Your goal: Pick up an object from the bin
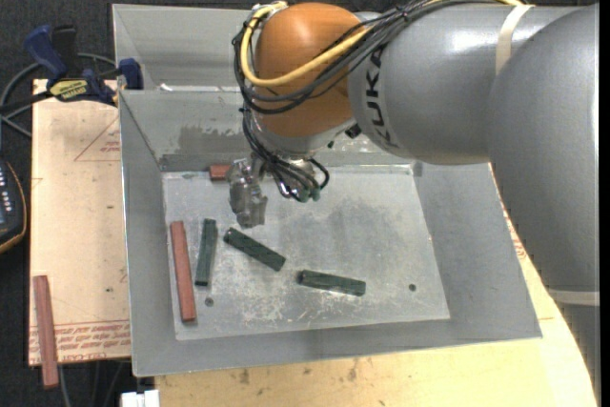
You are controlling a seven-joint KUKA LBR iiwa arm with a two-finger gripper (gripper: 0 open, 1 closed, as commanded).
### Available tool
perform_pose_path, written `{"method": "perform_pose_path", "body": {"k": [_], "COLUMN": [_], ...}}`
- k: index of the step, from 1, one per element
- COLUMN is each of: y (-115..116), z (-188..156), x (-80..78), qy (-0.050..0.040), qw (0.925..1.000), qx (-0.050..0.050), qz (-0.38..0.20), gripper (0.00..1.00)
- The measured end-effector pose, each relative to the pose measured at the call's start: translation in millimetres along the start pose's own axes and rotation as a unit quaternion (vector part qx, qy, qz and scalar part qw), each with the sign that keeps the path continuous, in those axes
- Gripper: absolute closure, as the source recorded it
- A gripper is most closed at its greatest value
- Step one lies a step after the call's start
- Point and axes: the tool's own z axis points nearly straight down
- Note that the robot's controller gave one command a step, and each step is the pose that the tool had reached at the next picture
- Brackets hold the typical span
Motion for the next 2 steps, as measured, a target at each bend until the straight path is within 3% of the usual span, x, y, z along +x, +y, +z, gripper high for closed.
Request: {"method": "perform_pose_path", "body": {"k": [1, 2], "y": [-1, 7], "z": [-2, 103], "x": [-0.2, 47.4], "qy": [-0.0007, 0.0019], "qw": [1.0000, 0.9976], "qx": [0.000, 0.000], "qz": [0.001, 0.069], "gripper": [0.00, 0.00]}}
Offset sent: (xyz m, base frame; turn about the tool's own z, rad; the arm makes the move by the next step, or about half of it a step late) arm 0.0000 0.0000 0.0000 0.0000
